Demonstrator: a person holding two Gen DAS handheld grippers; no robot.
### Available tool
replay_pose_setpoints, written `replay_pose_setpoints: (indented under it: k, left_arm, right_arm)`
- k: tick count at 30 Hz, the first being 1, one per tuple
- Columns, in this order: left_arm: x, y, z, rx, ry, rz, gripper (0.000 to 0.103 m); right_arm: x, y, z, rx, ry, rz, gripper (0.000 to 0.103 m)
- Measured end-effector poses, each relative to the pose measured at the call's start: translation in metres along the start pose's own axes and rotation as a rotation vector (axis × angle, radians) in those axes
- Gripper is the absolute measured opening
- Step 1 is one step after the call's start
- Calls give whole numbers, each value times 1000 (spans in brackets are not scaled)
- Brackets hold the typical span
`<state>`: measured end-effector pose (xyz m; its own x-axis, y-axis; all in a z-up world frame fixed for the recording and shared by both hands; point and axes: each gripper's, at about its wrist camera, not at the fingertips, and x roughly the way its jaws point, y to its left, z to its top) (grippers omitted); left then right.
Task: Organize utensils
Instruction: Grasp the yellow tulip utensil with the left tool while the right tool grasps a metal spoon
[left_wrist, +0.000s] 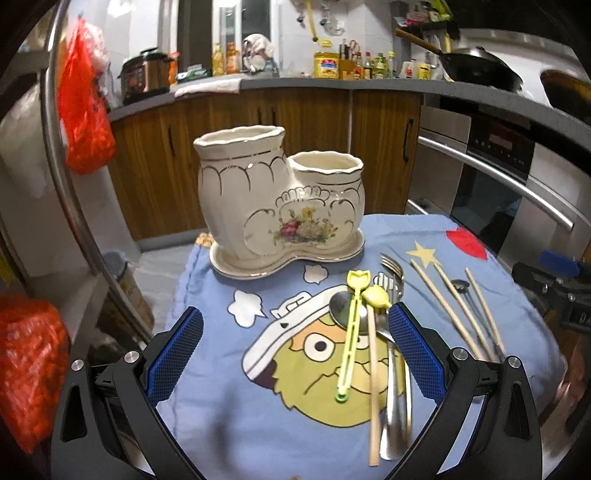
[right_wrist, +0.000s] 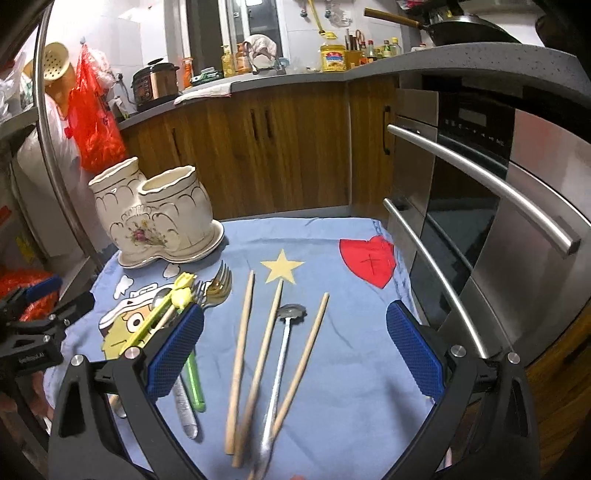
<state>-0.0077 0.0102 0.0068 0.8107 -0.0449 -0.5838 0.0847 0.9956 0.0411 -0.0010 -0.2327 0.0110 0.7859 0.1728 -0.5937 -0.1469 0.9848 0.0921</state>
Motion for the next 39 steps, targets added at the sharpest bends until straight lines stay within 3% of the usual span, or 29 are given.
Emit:
replay_pose_setpoints:
  k: [5, 11, 22, 28, 30, 39]
  left_arm:
    - [-1, -3, 1, 43, -17, -14, 99]
    - [0, -6, 1, 66, -20, -11, 98]
    - [11, -1, -4, 57, 41, -69, 94]
    - [31, -6, -9, 81, 116, -115, 64]
    - [38, -7, -9, 81, 137, -128, 59]
    - [58, -22, -3, 125, 157, -181, 46]
  right_arm:
    - [21, 6, -10, -73, 91, -12, 47]
    - [43, 15, -18, -112, 182, -1, 22]
    - [76, 13, -15, -83, 253, -12, 20]
    - [84, 13, -14, -63, 263, -2, 15]
    - [86, 13, -14, -59, 257, 4, 6]
    - [71, 9, -8, -11, 200, 51, 4]
